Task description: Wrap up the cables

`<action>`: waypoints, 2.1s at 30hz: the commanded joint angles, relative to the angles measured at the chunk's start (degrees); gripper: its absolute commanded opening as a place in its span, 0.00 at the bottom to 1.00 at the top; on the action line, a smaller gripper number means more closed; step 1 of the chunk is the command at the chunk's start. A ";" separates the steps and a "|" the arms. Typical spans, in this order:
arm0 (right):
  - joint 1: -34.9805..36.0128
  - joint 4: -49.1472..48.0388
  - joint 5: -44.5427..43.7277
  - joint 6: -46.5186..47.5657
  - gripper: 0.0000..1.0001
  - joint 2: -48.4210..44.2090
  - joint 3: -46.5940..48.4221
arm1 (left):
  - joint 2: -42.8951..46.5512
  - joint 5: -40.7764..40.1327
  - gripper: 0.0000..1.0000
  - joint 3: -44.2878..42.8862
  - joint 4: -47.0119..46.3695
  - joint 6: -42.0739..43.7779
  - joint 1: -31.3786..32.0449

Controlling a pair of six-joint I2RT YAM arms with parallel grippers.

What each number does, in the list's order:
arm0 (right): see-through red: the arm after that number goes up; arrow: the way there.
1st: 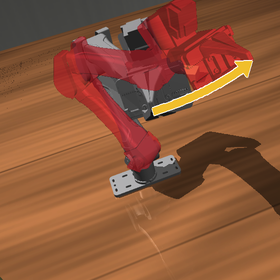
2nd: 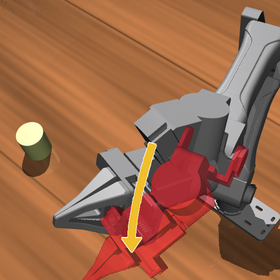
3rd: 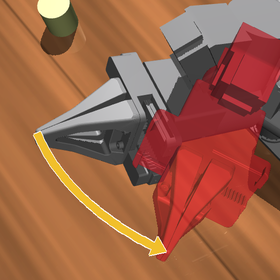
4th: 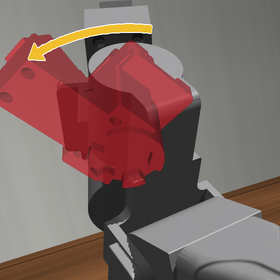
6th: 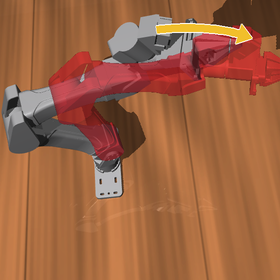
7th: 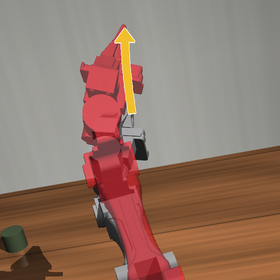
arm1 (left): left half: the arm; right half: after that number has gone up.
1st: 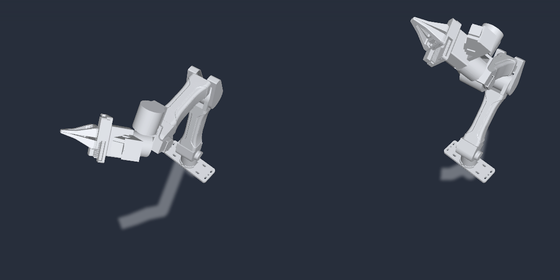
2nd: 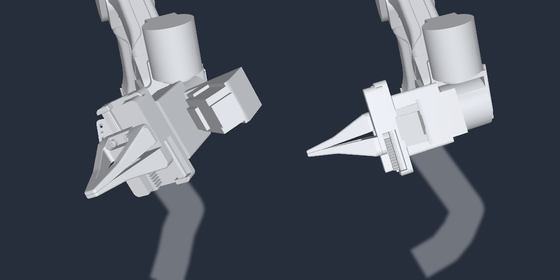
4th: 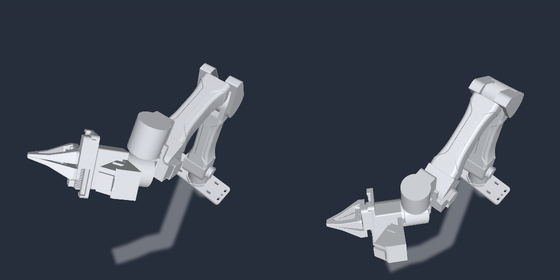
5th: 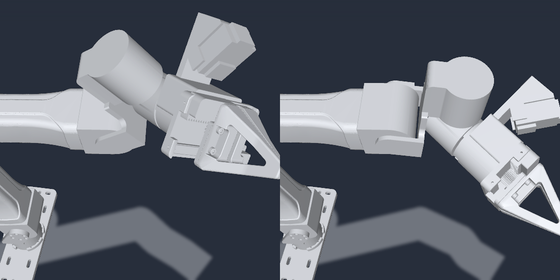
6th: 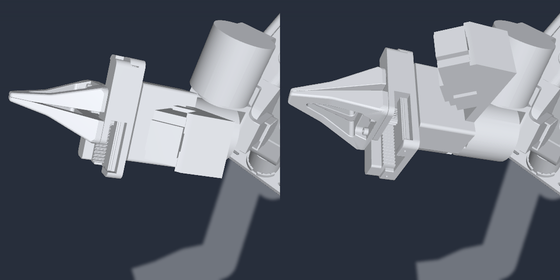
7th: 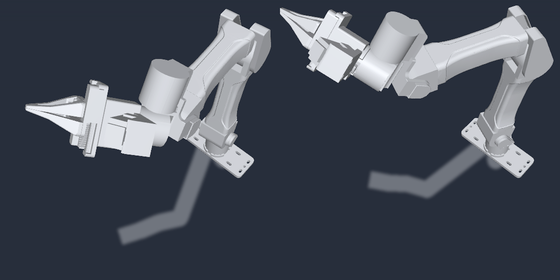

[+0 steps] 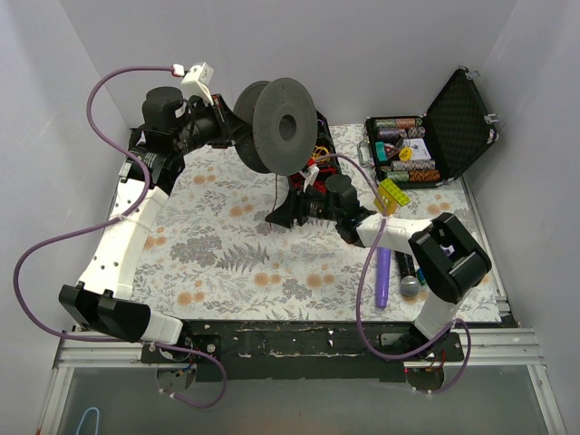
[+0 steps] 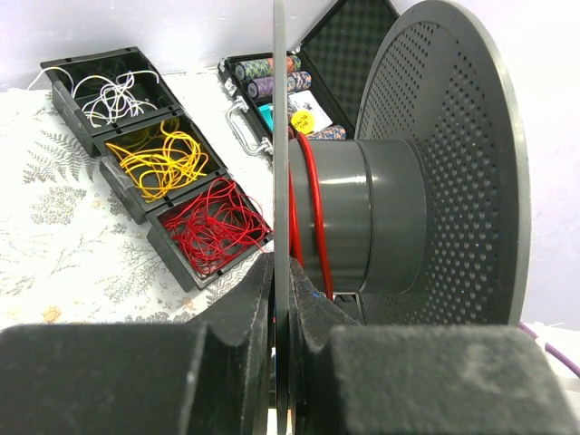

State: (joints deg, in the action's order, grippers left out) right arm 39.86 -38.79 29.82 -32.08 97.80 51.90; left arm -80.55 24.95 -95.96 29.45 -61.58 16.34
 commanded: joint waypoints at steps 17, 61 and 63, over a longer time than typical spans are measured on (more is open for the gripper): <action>-9.35 14.38 -1.08 8.48 0.01 -12.79 -2.25 | 7.87 13.36 0.00 4.29 0.77 18.83 -0.17; -4.08 80.01 3.74 44.03 0.01 3.44 37.92 | -19.72 36.14 0.00 22.39 27.42 52.70 -0.08; -4.00 79.66 4.36 43.76 0.01 5.46 38.71 | -21.65 34.99 0.00 23.01 26.54 53.49 -0.08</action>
State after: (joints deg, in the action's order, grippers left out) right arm 36.01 42.09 31.07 12.23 100.86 86.63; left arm -101.45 56.23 -73.80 57.12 -11.27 15.97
